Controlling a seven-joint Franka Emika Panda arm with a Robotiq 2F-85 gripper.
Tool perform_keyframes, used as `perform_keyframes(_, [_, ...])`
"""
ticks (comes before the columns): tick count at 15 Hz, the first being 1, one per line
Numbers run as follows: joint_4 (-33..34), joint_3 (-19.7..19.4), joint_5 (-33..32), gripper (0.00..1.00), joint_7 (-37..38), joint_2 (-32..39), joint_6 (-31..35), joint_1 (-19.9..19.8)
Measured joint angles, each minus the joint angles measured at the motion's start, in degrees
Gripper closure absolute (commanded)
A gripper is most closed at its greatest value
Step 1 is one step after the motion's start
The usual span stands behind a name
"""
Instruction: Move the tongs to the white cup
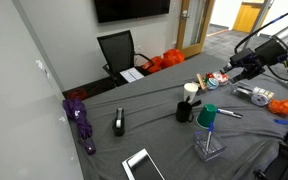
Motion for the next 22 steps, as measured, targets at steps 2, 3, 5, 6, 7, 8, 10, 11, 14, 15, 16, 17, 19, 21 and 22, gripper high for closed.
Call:
perform_keyframes(2, [1.07,-0.28,2.01,0.00,0.08,3.60,3.78,1.02])
perform_keyframes(3, [1.67,-0.38,2.57,0.00,0.15,5.34,5.13,1.21])
perform_keyframes(5, [3.01,-0.59,2.88,0.00,0.70,8.77,6.65,1.24])
perform_keyframes(6, [3.71,-0.67,2.86,0.00,1.29,10.30,6.79,1.14])
perform_keyframes(7, [4.37,-0.69,2.61,0.00,2.12,11.68,6.80,0.92])
perform_keyframes(8, [4.98,-0.69,2.28,0.00,3.08,12.98,6.80,0.70])
perform_keyframes(10, [6.06,-0.69,1.13,0.00,5.11,15.24,6.80,0.26])
perform_keyframes(11, [6.49,-0.69,0.47,0.00,6.08,16.06,6.80,0.08])
perform_keyframes(14, [7.09,-0.68,0.12,0.00,6.72,16.99,6.80,-0.08])
perform_keyframes(15, [7.14,-0.68,0.12,0.00,6.75,17.00,6.80,-0.08])
perform_keyframes(16, [7.16,-0.68,0.12,0.00,6.76,17.00,6.80,-0.09])
perform_keyframes(17, [7.18,-0.68,0.11,0.00,6.76,17.00,6.80,-0.09])
perform_keyframes(19, [7.19,-0.68,0.18,0.00,6.76,17.02,6.80,-0.04])
perform_keyframes(21, [7.19,-0.75,0.31,0.00,6.73,17.34,6.80,-0.04])
perform_keyframes(22, [7.20,-0.86,0.51,0.00,6.57,17.64,6.81,-0.03])
